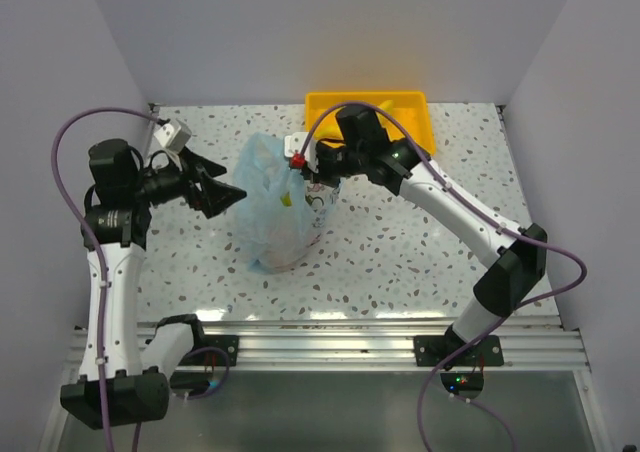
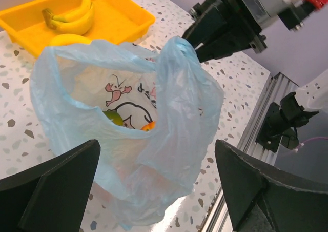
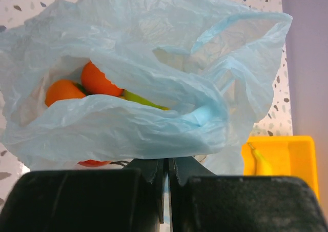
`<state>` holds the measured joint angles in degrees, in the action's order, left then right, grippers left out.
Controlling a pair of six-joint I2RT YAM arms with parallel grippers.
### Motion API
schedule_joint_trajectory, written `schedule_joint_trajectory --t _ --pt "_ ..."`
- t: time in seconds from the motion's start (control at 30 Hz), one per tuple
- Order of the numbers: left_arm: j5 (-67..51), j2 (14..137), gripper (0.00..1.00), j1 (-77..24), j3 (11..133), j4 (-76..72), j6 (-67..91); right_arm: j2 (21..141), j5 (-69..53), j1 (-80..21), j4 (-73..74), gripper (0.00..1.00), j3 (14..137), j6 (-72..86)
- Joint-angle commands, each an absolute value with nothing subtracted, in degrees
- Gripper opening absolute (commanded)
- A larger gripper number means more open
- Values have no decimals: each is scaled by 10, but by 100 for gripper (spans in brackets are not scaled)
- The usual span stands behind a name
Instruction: Place the fake fruits into the plastic bag and tie a complex knot
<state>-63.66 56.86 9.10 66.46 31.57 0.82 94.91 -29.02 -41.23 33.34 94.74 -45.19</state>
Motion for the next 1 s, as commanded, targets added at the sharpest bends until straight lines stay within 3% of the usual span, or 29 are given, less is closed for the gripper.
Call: schedule_joint_trajectory --t 0.0,0.23,0.37,0.67,0.97 --pt "-610 521 100 76 623 252 53 936 -324 -404 330 0 980 -375" --pt "-515 489 100 30 574 162 66 958 -355 -385 313 0 995 -268" --pt "-428 520 100 -32 598 155 34 974 -369 -372 309 0 1009 -215" --pt "-367 567 100 -132 658 147 36 1006 -395 -334 311 0 1033 -157" --pt "-171 622 100 -304 677 167 35 1009 -402 -332 299 0 1026 -135"
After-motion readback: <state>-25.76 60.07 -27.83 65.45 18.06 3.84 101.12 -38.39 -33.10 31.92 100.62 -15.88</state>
